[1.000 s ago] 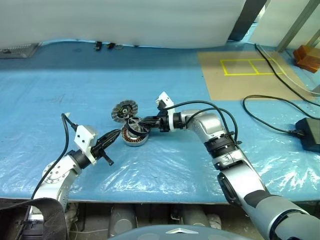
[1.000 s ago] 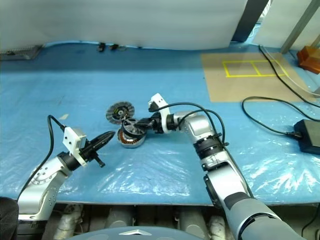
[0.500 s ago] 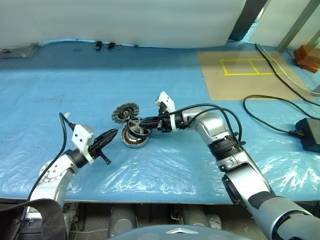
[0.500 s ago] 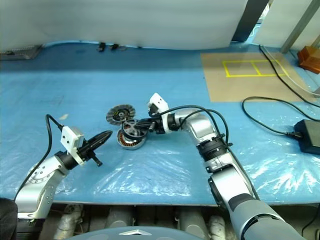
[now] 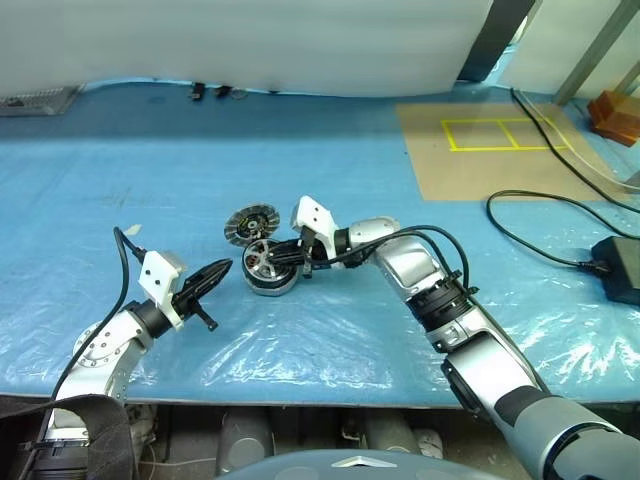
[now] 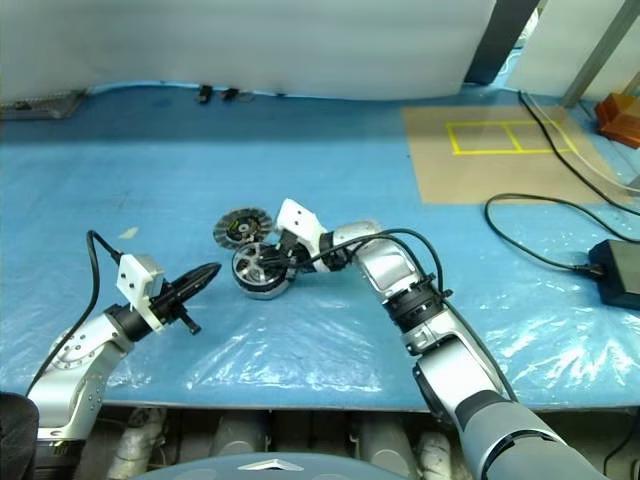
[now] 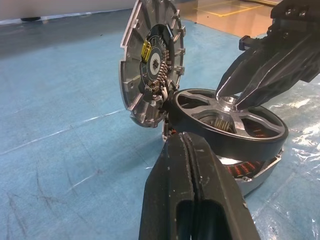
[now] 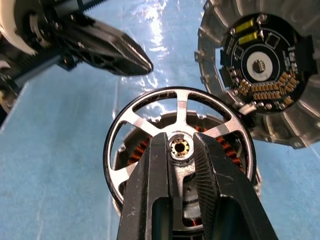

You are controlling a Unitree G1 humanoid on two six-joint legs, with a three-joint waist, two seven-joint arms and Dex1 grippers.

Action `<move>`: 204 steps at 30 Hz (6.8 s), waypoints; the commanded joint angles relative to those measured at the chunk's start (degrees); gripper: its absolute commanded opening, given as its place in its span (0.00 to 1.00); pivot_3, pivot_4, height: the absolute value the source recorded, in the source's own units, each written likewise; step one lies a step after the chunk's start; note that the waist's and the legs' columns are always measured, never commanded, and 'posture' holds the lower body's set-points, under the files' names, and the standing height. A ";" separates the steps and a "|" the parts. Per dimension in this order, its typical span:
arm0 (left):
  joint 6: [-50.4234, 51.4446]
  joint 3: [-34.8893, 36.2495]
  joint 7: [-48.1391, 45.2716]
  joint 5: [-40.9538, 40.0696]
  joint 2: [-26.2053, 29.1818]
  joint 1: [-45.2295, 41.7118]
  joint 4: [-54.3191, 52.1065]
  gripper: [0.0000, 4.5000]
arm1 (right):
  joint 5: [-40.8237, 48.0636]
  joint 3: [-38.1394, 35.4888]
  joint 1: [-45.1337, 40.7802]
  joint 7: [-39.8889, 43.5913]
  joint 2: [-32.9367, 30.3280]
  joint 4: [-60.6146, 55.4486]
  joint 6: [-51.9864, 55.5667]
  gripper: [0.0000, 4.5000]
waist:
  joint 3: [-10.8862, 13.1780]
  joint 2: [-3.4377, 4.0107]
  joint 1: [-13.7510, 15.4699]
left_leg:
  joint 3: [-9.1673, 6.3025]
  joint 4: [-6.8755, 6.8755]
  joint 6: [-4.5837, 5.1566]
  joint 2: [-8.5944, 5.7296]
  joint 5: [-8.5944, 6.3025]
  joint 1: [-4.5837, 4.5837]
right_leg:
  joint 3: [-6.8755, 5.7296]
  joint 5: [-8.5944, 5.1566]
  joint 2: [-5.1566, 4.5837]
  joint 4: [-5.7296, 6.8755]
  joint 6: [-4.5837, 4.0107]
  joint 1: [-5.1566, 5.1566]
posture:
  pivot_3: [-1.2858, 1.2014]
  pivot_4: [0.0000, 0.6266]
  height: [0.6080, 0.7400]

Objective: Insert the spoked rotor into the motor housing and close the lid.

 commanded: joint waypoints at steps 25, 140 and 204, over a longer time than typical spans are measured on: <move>-0.08 -0.19 -1.55 -0.63 1.37 -2.83 0.54 0.00 | -1.75 -0.62 -0.97 -0.42 1.47 -0.80 3.19 0.06 | 0.00 0.00 -0.01 | 0.00 -0.03 0.03 0.00 -0.02 0.51 | 0.01 -0.01 -0.03 -0.06 0.00 0.62 | 0.52 0.24 1.00; -8.51 -6.54 -23.99 2.61 -2.49 -42.10 41.56 0.00 | 4.58 -9.23 15.02 -2.32 -10.89 -19.48 7.55 0.01 | -0.05 0.10 0.81 | -0.04 -0.31 -0.01 -0.08 0.01 0.01 | -0.03 0.11 -0.02 -0.36 0.25 0.22 | 0.52 0.24 1.00; -5.18 -0.41 -6.29 0.23 1.79 0.30 5.61 0.00 | -4.29 -0.28 3.06 -2.19 4.72 6.95 -8.37 0.99 | -0.05 0.13 -0.22 | 0.06 -0.34 0.01 0.00 -0.01 0.08 | 0.02 -0.04 -0.03 -0.23 -0.02 0.05 | 0.52 0.24 1.00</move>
